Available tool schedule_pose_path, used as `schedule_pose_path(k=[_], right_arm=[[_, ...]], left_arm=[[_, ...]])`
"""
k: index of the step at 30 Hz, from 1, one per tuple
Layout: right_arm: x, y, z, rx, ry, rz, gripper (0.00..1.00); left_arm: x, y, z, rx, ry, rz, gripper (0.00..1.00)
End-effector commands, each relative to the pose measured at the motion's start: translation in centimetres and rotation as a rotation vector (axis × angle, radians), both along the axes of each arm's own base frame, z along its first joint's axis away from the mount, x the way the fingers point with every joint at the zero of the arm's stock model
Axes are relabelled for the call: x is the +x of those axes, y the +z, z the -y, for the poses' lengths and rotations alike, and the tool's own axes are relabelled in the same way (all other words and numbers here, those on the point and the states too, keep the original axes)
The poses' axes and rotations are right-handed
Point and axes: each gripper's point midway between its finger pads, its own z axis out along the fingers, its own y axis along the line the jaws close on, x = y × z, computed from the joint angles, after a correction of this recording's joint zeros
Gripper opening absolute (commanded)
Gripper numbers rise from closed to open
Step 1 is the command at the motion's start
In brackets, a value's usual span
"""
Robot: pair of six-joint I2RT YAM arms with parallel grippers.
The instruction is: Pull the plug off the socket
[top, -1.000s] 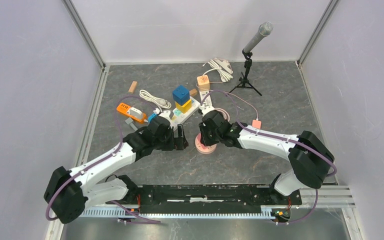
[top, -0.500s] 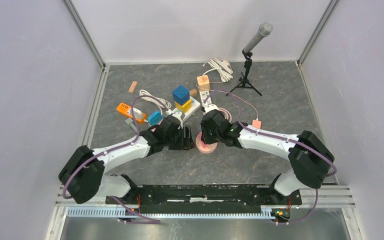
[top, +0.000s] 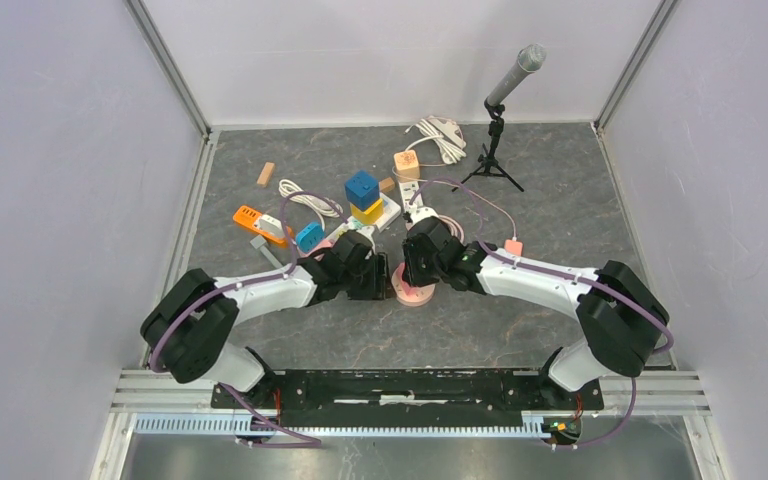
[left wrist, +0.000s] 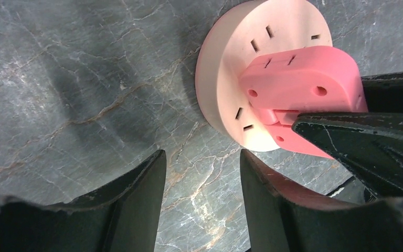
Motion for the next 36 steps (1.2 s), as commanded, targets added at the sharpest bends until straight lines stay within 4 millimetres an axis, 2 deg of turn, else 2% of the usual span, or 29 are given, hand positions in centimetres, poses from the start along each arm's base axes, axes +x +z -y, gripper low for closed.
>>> schedule_pose_path(k=[1, 2, 4, 6, 8, 11, 16, 22, 26, 28, 36], right_arm=[[1.5, 1.6, -0.7, 0.055, -0.015, 0.051, 0.05], [1.5, 1.6, -0.7, 0.061, -0.012, 0.051, 0.09], [1.3, 1.5, -0.8, 0.074, 0.001, 0.048, 0.23], [1.3, 1.4, -0.8, 0.077, 0.006, 0.046, 0.3], [1.3, 1.4, -1.0, 0.076, 0.022, 0.045, 0.35], [1.1, 1.0, -0.9, 0.058, 0.037, 0.033, 0.36], [0.7, -0.3, -0.4, 0.0, 0.053, -0.006, 0.31], [0.1, -0.9, -1.2, 0.024, 0.113, -0.022, 0.27], [-0.3, -1.0, -1.5, 0.033, 0.137, -0.038, 0.07], [0.0, -0.6, -1.5, 0.037, 0.129, -0.026, 0.0], [1.1, 2.1, -1.1, 0.166, 0.032, 0.006, 0.0]], left_arm=[[1.7, 1.9, 2.0, -0.084, 0.034, 0.041, 0.61], [2.1, 2.0, 1.9, -0.083, 0.055, 0.051, 0.61], [2.7, 2.1, 2.0, -0.088, 0.085, 0.064, 0.59], [3.1, 1.8, 2.1, -0.079, 0.105, 0.062, 0.55], [3.2, 1.0, 2.1, -0.058, 0.109, 0.039, 0.51], [2.4, -0.3, 1.9, -0.037, 0.09, -0.006, 0.44], [0.9, -2.4, 0.3, 0.024, 0.096, -0.049, 0.39], [-0.4, -4.0, -1.3, 0.065, 0.114, -0.076, 0.35], [-0.6, -4.4, -1.9, 0.084, 0.124, -0.079, 0.33], [-0.5, -4.5, -2.2, 0.099, 0.134, -0.079, 0.32], [-0.8, -5.5, -3.6, 0.159, 0.181, -0.088, 0.28]])
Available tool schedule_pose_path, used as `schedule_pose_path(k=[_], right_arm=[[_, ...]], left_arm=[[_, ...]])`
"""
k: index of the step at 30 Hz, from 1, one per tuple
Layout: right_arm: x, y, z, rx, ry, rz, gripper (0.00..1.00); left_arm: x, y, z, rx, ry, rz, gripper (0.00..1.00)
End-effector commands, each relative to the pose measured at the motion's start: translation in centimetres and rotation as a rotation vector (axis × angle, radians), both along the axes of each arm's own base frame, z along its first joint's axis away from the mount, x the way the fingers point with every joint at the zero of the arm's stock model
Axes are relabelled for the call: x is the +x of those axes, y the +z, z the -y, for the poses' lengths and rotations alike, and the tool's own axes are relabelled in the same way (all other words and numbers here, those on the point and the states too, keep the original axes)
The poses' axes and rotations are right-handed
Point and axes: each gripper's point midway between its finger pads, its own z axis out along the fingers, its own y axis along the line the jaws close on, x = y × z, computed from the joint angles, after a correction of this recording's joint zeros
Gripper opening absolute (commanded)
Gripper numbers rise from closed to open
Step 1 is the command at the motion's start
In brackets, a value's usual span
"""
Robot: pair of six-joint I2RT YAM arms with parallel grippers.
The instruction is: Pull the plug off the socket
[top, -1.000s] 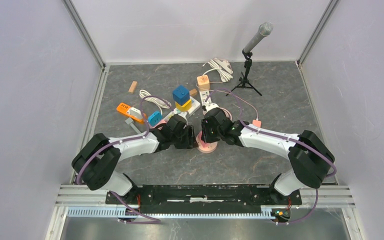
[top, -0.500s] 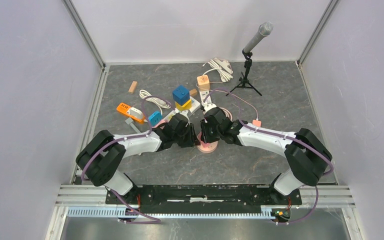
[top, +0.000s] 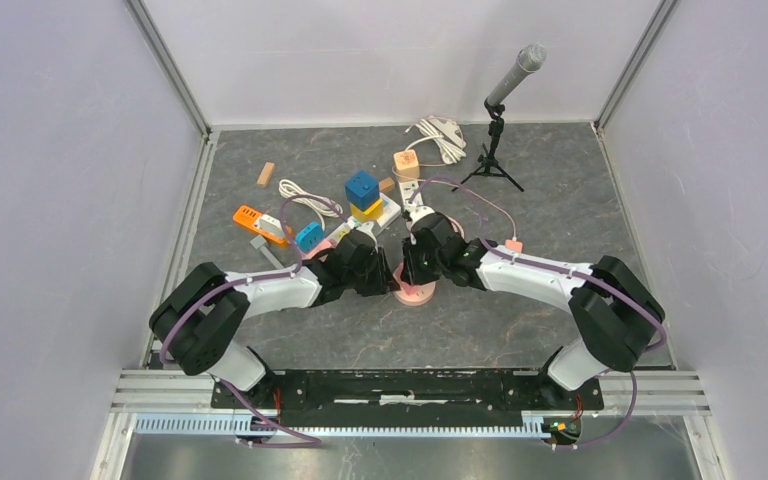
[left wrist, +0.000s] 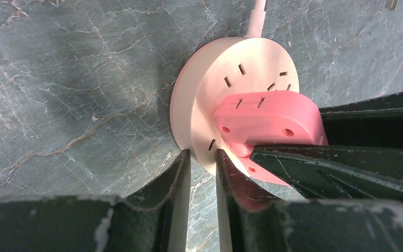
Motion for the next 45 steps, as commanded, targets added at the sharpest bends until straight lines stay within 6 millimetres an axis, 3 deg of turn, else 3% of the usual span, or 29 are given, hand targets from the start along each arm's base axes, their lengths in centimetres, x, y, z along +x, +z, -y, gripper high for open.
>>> schedule_pose_path(k=[1, 9, 14, 17, 22, 23, 26, 28, 32, 35, 39, 45], right_arm=[[1.0, 3.0, -0.5, 0.152, -0.062, 0.033, 0.0], [0.4, 1.9, -0.4, 0.19, -0.075, -0.029, 0.0], [0.2, 2.2, -0.8, 0.231, -0.081, -0.061, 0.0], [-0.2, 1.7, -0.8, 0.222, -0.09, -0.158, 0.0], [0.2, 0.4, 0.6, 0.152, -0.118, -0.129, 0.0], [0.2, 0.0, 0.8, 0.138, -0.12, -0.125, 0.02], [0.3, -0.5, 1.1, 0.108, -0.096, -0.106, 0.28], [0.3, -0.9, 1.1, 0.087, -0.082, -0.098, 0.38], [0.1, -1.4, 0.8, 0.078, -0.061, -0.105, 0.44], [0.1, -1.4, 0.6, 0.077, -0.055, -0.103, 0.37], [0.7, -0.2, 0.5, 0.092, -0.072, -0.064, 0.03], [1.5, 2.6, -0.2, 0.152, -0.09, -0.032, 0.0]], left_arm=[[-2.6, -5.5, -5.7, 0.257, 0.077, -0.117, 0.28], [-2.6, -5.7, -5.6, 0.26, 0.079, -0.124, 0.27], [-2.8, -6.0, -5.9, 0.276, 0.083, -0.135, 0.27], [-2.7, -6.1, -5.9, 0.284, 0.083, -0.14, 0.26], [-2.7, -6.1, -5.8, 0.282, 0.087, -0.146, 0.26], [-2.7, -6.1, -5.8, 0.28, 0.087, -0.146, 0.26], [-2.6, -6.1, -5.7, 0.28, 0.088, -0.145, 0.26], [-2.6, -6.1, -5.7, 0.281, 0.088, -0.145, 0.26], [-2.6, -6.1, -5.6, 0.285, 0.079, -0.147, 0.3], [-2.5, -6.0, -5.5, 0.284, 0.076, -0.144, 0.31], [-2.4, -6.1, -5.6, 0.293, 0.077, -0.148, 0.31], [-2.6, -6.7, -6.8, 0.355, 0.103, -0.16, 0.3]])
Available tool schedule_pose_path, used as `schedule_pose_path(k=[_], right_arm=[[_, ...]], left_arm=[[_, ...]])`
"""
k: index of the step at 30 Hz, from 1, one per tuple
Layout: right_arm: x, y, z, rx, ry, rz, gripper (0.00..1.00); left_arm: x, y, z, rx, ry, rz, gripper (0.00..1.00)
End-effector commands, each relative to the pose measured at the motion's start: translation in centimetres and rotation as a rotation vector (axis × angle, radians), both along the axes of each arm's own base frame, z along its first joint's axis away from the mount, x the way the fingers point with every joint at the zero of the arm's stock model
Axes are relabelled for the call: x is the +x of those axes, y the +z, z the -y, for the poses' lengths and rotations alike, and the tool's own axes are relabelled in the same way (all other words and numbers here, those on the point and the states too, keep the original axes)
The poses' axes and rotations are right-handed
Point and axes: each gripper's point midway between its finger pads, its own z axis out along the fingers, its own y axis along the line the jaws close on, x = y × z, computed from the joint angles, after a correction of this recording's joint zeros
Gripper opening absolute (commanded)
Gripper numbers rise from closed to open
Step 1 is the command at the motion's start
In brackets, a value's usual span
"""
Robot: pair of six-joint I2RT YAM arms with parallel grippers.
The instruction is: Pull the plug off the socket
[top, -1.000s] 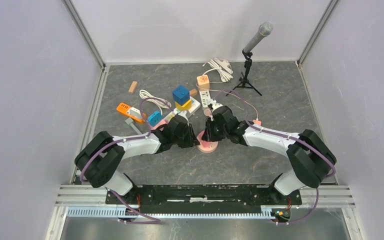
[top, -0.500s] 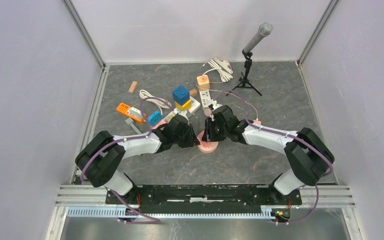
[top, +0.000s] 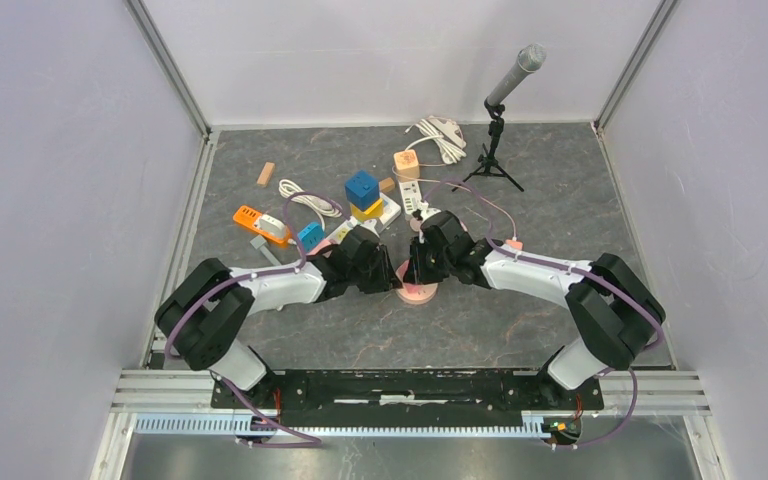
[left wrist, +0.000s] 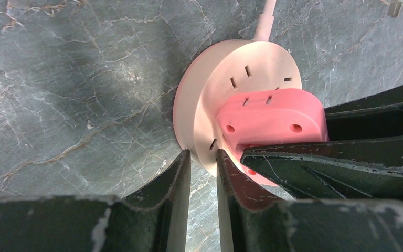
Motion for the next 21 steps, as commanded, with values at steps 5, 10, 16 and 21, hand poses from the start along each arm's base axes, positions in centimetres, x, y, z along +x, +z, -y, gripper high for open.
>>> schedule_pose_path(k=[5, 10, 16, 21], right_arm=[[1.9, 5.2, -1.2, 0.093, -0.048, 0.092, 0.0], [2.2, 5.7, -1.8, 0.112, -0.029, 0.105, 0.0], [2.3, 6.9, -2.4, 0.151, -0.013, 0.132, 0.0], [2.6, 8.3, -2.8, 0.178, 0.008, 0.168, 0.0]], left_arm=[[-3.3, -6.9, -7.5, 0.359, 0.094, -0.156, 0.3], [-3.4, -7.2, -8.0, 0.385, 0.111, -0.173, 0.29], [-3.7, -7.4, -8.5, 0.416, 0.12, -0.187, 0.29], [-3.8, -7.7, -8.9, 0.438, 0.128, -0.2, 0.29]])
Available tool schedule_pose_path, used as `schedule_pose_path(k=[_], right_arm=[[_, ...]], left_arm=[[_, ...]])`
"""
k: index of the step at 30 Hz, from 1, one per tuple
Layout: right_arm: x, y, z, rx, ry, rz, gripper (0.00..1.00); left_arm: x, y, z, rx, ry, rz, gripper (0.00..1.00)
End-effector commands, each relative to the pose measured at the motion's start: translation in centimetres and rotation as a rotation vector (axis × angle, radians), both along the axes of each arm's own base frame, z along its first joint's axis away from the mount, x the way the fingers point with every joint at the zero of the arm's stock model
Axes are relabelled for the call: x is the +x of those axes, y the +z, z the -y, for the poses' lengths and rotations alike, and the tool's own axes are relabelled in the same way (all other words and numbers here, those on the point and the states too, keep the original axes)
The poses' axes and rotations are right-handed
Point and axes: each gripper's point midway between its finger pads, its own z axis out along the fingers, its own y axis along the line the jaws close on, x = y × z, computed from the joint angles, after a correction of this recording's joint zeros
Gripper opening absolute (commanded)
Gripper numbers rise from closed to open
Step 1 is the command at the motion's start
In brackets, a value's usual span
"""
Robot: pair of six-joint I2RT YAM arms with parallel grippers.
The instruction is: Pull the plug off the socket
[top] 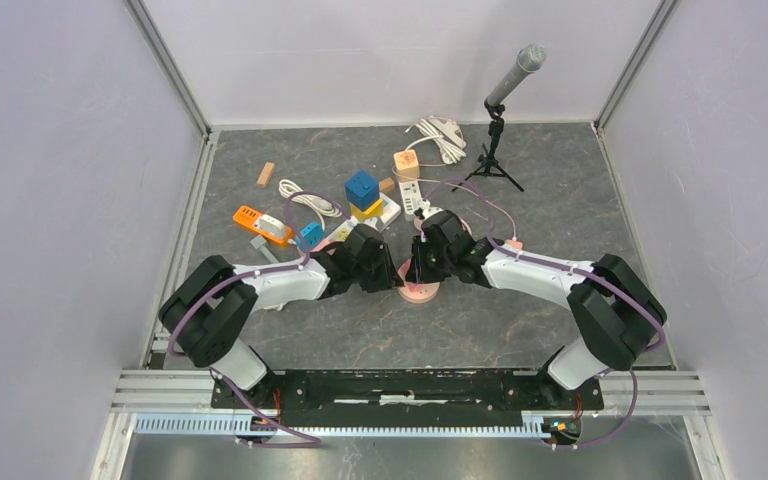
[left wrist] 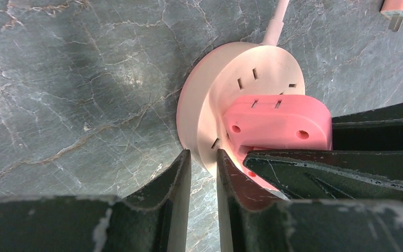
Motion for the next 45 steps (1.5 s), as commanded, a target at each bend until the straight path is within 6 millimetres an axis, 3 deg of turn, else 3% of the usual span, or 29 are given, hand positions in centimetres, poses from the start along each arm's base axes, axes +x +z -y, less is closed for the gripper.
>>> schedule_pose_path(k=[1, 13, 18, 22, 28, 35, 41, 45], right_arm=[[2.5, 8.0, -3.1, 0.189, 0.03, 0.17, 0.0], [2.7, 9.5, -2.6, 0.195, -0.001, 0.203, 0.0], [2.9, 8.7, -1.1, 0.122, -0.049, 0.2, 0.0], [3.8, 9.0, 1.5, 0.014, -0.12, 0.259, 0.0], [4.7, 10.8, 6.3, -0.122, -0.201, 0.371, 0.0], [5.1, 10.9, 15.4, -0.354, -0.372, 0.428, 0.0], [4.6, 10.9, 24.4, -0.622, -0.536, 0.433, 0.0], [3.7, 9.4, 29.3, -0.763, -0.625, 0.365, 0.0]], left_arm=[[-4.2, -7.7, -9.3, 0.426, 0.082, -0.179, 0.29], [-4.4, -8.0, -9.9, 0.459, 0.101, -0.197, 0.29], [-4.0, -7.6, -9.3, 0.44, 0.096, -0.188, 0.29], [-3.0, -6.0, -7.9, 0.387, 0.064, -0.148, 0.3], [0.0, 0.1, -5.3, 0.307, 0.014, -0.015, 0.43], [3.4, 9.6, -3.8, 0.267, -0.018, 0.188, 0.72], [5.1, 17.1, -5.5, 0.289, 0.027, 0.368, 0.98], [5.5, 21.3, -7.3, 0.3, 0.07, 0.472, 1.0]])
